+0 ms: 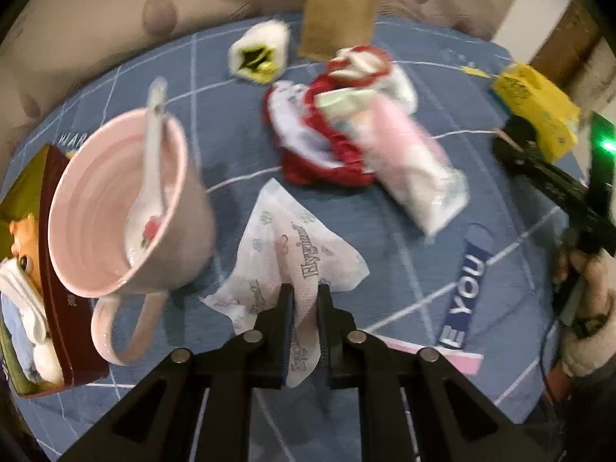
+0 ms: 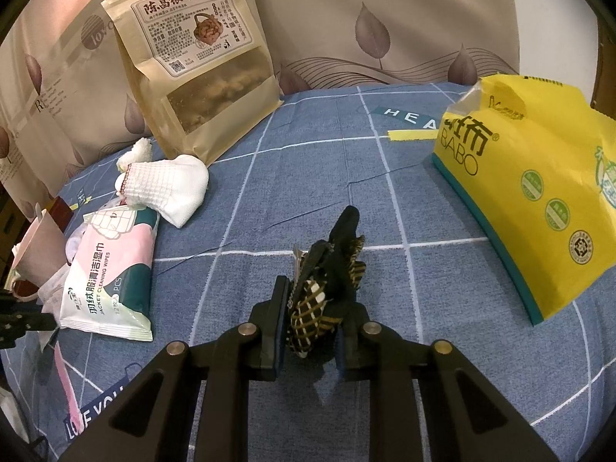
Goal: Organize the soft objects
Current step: 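Carry the floral packet into the gold tin and release it with the left tool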
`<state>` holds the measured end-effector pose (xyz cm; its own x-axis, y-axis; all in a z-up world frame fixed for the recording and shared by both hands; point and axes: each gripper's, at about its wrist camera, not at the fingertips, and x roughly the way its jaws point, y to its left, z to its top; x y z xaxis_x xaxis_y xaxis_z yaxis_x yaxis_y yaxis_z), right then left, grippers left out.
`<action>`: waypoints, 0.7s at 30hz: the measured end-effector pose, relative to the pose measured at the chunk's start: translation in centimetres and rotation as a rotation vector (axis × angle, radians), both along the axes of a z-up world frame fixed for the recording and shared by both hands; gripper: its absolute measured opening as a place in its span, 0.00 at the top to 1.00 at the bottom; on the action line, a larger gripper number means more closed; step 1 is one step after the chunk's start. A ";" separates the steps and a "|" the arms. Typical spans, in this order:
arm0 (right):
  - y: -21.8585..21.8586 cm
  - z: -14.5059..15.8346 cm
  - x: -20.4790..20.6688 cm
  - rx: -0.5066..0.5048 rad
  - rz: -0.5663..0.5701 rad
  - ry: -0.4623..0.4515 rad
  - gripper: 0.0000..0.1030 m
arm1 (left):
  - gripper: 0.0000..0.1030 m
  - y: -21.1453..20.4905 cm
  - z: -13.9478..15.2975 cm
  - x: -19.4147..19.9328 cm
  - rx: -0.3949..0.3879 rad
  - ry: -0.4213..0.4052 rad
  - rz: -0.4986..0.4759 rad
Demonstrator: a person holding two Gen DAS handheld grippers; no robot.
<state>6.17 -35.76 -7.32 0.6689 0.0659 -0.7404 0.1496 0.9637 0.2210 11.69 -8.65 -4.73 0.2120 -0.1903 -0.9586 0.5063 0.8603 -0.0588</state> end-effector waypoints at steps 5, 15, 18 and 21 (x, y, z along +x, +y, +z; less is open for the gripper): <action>0.1 0.0 0.0 0.000 0.000 0.000 0.81 | 0.89 -0.8 2.4 -1.1 -0.034 -0.038 -0.027; 0.1 0.0 0.1 -0.001 -0.001 0.000 0.81 | 0.89 0.6 7.8 -0.8 -0.093 -0.144 0.003; 0.1 0.0 0.1 -0.001 -0.001 0.001 0.81 | 0.89 2.5 9.5 0.1 -0.094 -0.183 0.043; 0.1 0.0 0.1 -0.001 -0.001 0.001 0.81 | 0.89 4.9 10.7 1.1 -0.090 -0.208 0.096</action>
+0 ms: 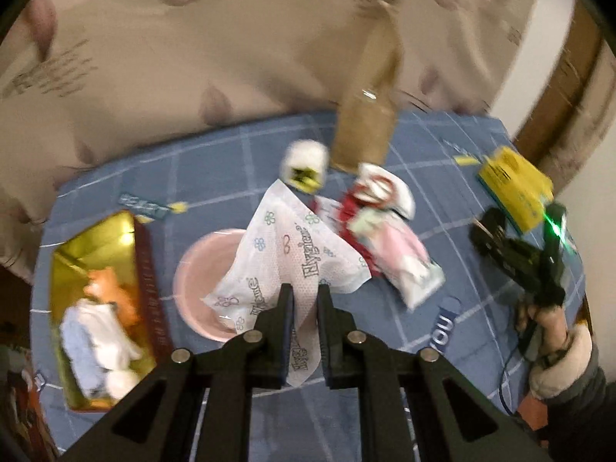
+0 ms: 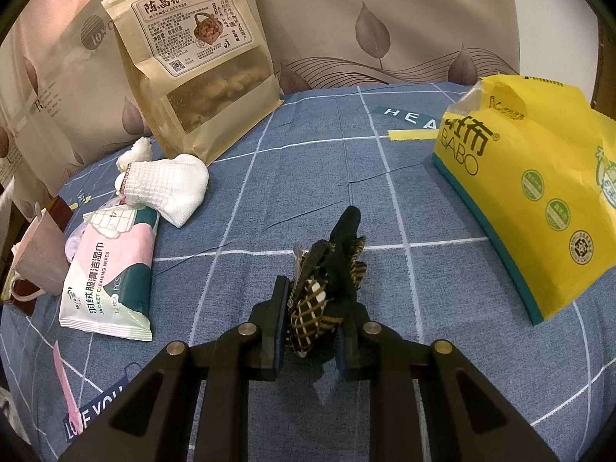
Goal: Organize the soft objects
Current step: 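Carry the floral packet into the gold tin and release it with the left tool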
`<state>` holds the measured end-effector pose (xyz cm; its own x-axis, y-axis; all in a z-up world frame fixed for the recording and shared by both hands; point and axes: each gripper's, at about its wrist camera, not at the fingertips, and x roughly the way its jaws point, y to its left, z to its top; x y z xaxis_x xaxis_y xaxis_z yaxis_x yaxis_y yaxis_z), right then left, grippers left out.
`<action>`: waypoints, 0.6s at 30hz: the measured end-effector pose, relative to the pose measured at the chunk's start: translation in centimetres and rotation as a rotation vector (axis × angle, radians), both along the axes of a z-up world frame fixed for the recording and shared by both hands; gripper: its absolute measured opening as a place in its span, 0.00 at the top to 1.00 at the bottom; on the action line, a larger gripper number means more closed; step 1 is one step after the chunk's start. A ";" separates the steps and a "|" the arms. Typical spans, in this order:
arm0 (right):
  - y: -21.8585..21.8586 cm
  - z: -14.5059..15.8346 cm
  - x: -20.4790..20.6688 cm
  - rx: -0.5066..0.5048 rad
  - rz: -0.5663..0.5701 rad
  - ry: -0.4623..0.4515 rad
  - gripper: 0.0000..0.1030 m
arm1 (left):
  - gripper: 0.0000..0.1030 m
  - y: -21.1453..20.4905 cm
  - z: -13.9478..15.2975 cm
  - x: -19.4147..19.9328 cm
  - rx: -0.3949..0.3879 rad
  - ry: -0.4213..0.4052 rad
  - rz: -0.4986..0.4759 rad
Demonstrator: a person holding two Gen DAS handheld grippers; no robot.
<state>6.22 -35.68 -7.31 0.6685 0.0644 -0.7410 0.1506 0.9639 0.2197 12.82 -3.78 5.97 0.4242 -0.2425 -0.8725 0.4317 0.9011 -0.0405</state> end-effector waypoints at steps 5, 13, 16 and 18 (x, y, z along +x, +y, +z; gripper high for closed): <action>0.0 0.0 0.0 0.000 0.000 0.000 0.81 | 0.89 4.7 0.7 2.0 0.026 -0.022 0.111; 0.1 0.0 0.1 -0.004 0.000 0.001 0.81 | 0.89 12.8 -1.3 6.3 0.075 0.013 0.310; 0.1 -0.1 0.1 -0.009 0.000 0.003 0.81 | 0.89 15.5 -2.5 7.9 0.096 0.037 0.374; 0.2 -0.2 0.1 -0.014 0.000 0.004 0.81 | 0.89 17.1 -3.3 8.9 0.095 0.053 0.405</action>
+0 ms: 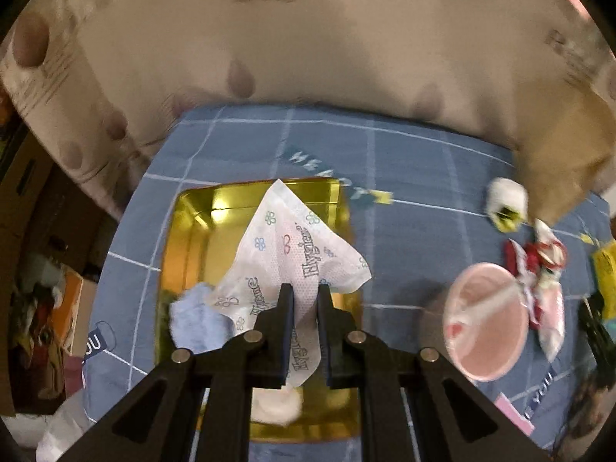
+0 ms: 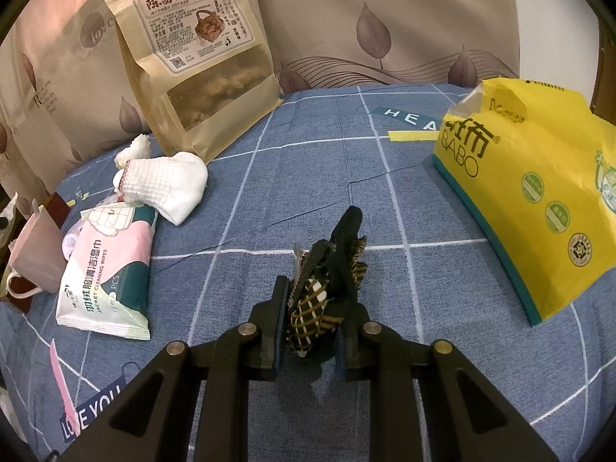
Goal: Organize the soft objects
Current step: 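Carry the floral packet into the gold tin and release it with the left tool, then carry the black patterned cloth into the tin and open the right tool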
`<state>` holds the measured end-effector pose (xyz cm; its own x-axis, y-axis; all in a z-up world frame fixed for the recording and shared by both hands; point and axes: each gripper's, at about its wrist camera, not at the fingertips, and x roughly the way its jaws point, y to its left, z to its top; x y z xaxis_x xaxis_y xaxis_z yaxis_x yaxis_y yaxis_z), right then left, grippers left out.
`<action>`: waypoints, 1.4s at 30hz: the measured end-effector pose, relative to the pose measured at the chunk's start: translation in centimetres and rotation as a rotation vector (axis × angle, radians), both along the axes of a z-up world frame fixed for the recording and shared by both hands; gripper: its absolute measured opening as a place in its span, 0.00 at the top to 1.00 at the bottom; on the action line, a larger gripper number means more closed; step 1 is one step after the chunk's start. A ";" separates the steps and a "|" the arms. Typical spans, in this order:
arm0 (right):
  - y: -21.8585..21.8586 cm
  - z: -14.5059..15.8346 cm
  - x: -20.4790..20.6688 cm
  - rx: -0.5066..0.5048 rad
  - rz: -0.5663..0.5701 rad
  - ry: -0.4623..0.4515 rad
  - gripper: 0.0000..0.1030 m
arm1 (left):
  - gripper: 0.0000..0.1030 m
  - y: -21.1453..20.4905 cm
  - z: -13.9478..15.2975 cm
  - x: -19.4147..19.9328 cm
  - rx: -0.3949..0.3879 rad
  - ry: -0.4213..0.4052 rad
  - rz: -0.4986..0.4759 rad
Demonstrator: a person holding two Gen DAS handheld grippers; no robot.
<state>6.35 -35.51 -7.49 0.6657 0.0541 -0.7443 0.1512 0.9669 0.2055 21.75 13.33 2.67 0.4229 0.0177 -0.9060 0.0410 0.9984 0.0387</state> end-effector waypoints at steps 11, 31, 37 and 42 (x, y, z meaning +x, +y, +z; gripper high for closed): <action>0.4 0.1 0.2 -0.031 -0.001 0.010 0.81 | 0.89 3.4 -2.9 4.0 0.012 0.038 0.062; 0.8 0.1 0.3 -0.064 -0.001 0.020 0.81 | 0.47 2.9 -0.3 -0.9 0.054 -0.064 0.054; 0.8 0.1 0.3 -0.064 -0.001 0.019 0.81 | 0.47 0.8 -0.2 -7.2 -0.019 -0.101 0.040; 0.9 0.2 0.2 -0.066 0.008 0.004 0.82 | 0.47 -0.2 -1.8 -11.0 -0.024 -0.103 0.041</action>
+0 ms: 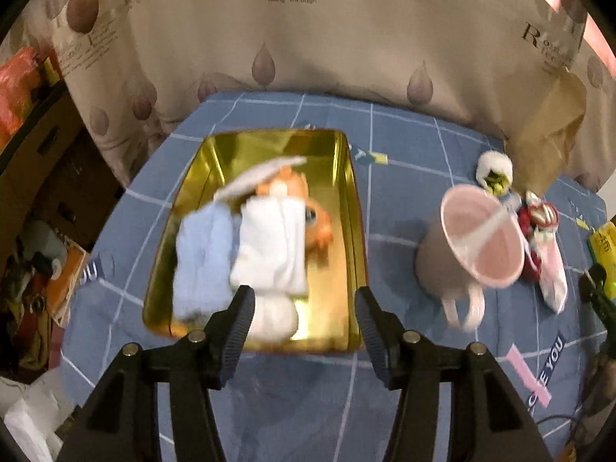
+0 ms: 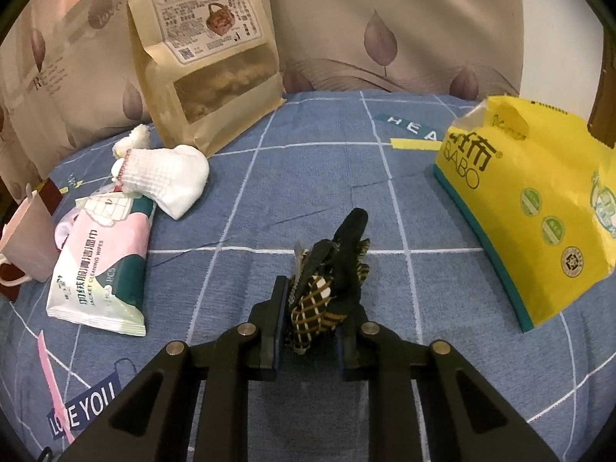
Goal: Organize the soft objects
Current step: 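Carry the black patterned cloth into the tin and open the right tool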
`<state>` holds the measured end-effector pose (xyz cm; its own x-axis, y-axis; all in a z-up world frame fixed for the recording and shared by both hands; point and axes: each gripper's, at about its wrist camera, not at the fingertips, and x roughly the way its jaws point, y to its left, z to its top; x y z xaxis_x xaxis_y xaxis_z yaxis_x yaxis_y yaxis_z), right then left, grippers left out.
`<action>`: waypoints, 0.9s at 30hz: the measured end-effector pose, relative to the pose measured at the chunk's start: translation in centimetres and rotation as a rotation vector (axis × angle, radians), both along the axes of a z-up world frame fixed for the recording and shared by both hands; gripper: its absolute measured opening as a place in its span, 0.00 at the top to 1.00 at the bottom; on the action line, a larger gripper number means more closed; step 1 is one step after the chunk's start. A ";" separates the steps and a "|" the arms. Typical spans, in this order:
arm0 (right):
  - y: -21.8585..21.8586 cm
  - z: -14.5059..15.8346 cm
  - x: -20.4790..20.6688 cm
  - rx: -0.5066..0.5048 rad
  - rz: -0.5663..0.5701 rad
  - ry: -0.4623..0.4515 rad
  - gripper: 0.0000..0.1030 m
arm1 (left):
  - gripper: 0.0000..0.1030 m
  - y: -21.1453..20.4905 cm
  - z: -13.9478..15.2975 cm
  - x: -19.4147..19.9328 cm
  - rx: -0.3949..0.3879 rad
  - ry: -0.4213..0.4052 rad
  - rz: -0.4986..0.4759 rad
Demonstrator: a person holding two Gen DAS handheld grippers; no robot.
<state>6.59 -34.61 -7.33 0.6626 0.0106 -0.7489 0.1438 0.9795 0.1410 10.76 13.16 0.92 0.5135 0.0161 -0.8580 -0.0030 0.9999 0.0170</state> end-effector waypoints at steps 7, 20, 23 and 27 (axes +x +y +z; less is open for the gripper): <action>0.8 1.0 -0.6 -0.043 0.015 -0.028 0.83 | 0.47 0.7 -0.8 -2.7 -0.006 -0.025 0.041; 9.3 11.9 -2.1 -0.089 0.204 -0.176 0.83 | 0.47 5.7 -1.5 -3.6 -0.019 -0.071 0.212; 14.1 13.3 -1.7 -0.091 0.315 -0.184 0.83 | 0.47 6.9 -1.5 -3.7 -0.031 -0.079 0.249; 20.8 14.3 -1.6 -0.069 0.475 -0.196 0.83 | 0.47 8.4 -1.6 -3.6 0.018 -0.079 0.302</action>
<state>5.02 -13.85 6.98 0.7243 0.2995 -0.6210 -0.3420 0.9382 0.0536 7.19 21.59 -0.72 0.5483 0.1935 -0.8136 -0.3024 0.9529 0.0229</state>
